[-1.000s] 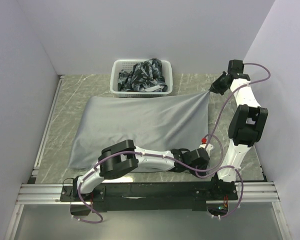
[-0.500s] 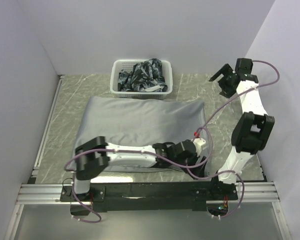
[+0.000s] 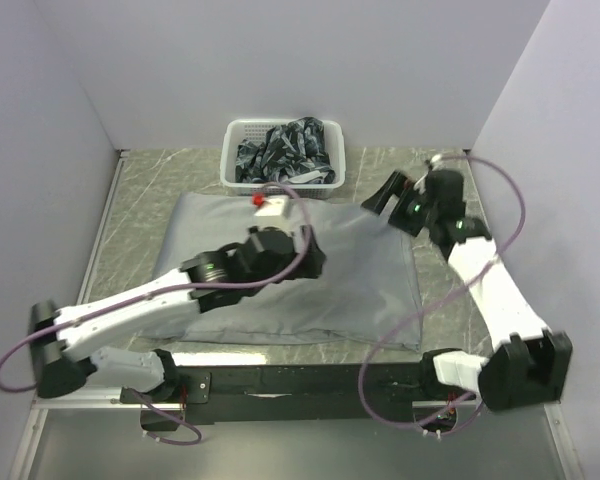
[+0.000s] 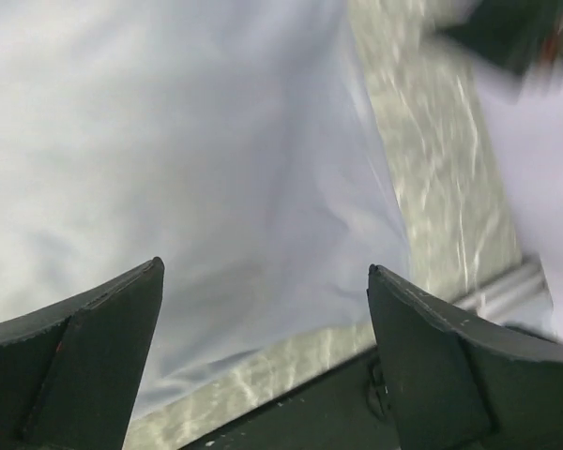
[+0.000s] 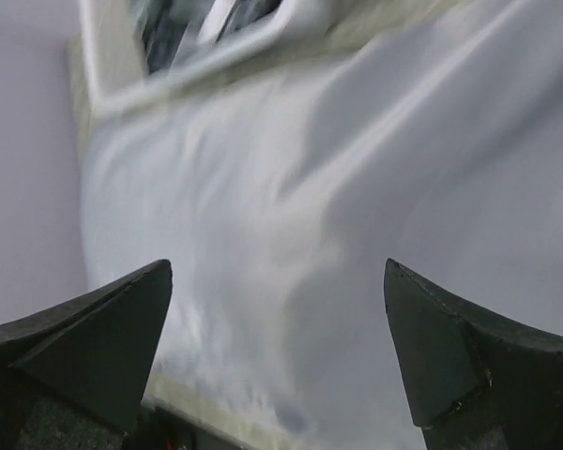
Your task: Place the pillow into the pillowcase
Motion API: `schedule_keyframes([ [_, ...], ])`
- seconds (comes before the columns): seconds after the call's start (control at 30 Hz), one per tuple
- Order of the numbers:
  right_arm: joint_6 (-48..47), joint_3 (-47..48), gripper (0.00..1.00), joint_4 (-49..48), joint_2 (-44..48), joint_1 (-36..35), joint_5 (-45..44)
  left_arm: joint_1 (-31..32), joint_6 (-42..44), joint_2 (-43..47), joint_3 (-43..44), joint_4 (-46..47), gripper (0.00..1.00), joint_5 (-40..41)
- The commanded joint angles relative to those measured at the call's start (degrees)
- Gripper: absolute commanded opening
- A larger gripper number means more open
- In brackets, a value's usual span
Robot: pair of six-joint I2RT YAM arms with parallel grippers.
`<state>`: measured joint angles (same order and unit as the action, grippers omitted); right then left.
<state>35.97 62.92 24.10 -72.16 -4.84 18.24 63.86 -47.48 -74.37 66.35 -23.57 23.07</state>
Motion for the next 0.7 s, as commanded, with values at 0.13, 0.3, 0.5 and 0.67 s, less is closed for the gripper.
schedule_keyframes([
  [0.13, -3.0, -17.28, 1.0, -2.83, 20.29, -7.46, -5.67, -2.42, -6.83, 16.42, -7.36, -10.52, 0.99, 14.28],
  [0.3, -6.07, -20.9, 1.0, 1.47, 26.01, -7.46, -9.27, -3.12, -8.06, 22.51, -11.5, -10.53, 0.99, 15.08],
  [0.5, -5.73, -23.01, 1.0, 1.22, 28.3, -7.29, -10.68, -3.65, -8.24, 23.39, -10.98, -11.67, 0.99, 15.86],
  [0.67, -5.82, -22.57, 1.0, 1.22, 27.6, -7.29, -11.21, -3.65, -7.53, 23.66, -10.45, -12.37, 1.0, 16.57],
])
